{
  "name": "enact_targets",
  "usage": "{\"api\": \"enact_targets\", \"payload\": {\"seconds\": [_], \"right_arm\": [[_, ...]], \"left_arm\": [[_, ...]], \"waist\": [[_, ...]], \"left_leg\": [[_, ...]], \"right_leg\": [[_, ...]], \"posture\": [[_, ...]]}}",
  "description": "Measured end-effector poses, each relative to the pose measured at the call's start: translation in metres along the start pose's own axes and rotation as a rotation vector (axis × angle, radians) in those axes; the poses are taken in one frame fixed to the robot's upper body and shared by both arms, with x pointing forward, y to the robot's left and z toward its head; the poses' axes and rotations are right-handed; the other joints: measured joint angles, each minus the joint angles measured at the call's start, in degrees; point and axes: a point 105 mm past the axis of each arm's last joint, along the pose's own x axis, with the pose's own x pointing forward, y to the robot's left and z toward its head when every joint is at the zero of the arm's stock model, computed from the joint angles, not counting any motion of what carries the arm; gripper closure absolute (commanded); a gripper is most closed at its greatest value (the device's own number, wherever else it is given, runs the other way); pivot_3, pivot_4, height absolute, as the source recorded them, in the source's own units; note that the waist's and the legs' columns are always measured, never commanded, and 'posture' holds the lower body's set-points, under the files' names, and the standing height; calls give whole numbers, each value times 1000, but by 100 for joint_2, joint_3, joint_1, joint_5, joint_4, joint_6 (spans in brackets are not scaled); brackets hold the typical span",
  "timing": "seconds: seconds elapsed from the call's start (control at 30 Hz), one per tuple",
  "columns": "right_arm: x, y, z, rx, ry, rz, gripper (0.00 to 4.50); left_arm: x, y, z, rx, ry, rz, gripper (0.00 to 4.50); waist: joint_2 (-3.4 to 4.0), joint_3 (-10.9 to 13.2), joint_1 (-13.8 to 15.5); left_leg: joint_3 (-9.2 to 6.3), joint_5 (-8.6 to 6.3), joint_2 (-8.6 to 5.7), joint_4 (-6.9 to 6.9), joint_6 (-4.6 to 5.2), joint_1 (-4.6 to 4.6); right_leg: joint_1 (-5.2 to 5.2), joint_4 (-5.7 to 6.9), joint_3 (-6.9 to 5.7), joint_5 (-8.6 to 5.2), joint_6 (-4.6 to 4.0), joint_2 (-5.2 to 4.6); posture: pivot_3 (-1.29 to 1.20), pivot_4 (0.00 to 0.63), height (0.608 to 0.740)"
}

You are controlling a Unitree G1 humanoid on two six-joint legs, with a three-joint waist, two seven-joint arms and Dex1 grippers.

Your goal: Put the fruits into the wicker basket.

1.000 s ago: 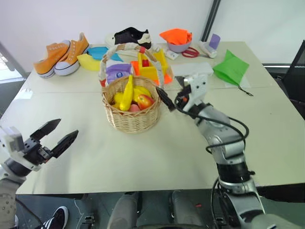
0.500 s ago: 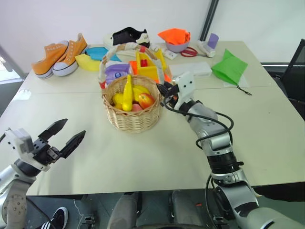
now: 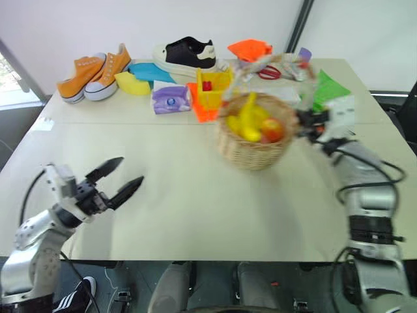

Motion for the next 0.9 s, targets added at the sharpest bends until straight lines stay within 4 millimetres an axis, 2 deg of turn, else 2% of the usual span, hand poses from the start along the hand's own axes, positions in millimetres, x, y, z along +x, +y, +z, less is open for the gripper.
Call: {"api": "enact_targets", "payload": {"seconds": [0.1,0.17,0.27,0.4,0.67,0.7,0.9], "right_arm": [[-18,-25,-7,-17,22,-66,4444],[-25,-35,-8,-35,27,-92,4444],[-33,-49,-12,-53,36,-132,4445],[-36,-55,-12,-63,27,-164,4445],[-41,-59,-22,-81,63,-207,407],[-41,-60,-22,-82,61,-217,24],[-55,-43,-22,-27,-44,-364,24]], "left_arm": [[20,-9,-1,-5,-7,-100,0],[29,-14,-1,-4,-3,-155,0],[34,-20,-6,-19,26,-217,0],[38,-19,-8,-23,40,-248,0],[41,-17,-9,-15,47,-247,0],[41,-16,-10,-12,49,-243,0],[40,-4,-12,-19,23,-141,0]], "waist": [[3,-2,-13],[15,-9,-19],[16,-9,-18],[16,-9,-1],[21,-6,-44],[21,-6,-52],[23,-6,-49]], "left_leg": [[0,1,6,0,1,5],[4,1,5,0,2,8],[3,1,5,0,3,19],[1,0,5,1,5,24],[1,-1,8,1,8,24],[1,-1,9,1,8,25],[-1,-2,9,-1,7,25]], "right_leg": [[1,8,-1,0,0,3],[4,7,1,0,0,3],[20,1,0,-1,0,3],[33,-8,-4,-1,-1,2],[32,-12,-3,-1,0,3],[32,-12,-3,-1,0,4],[26,-5,-1,0,1,4]], "posture": [[0,150,740],[0,150,740],[0,150,740],[0,150,740],[0,150,740],[0,150,740],[0,150,740]]}}
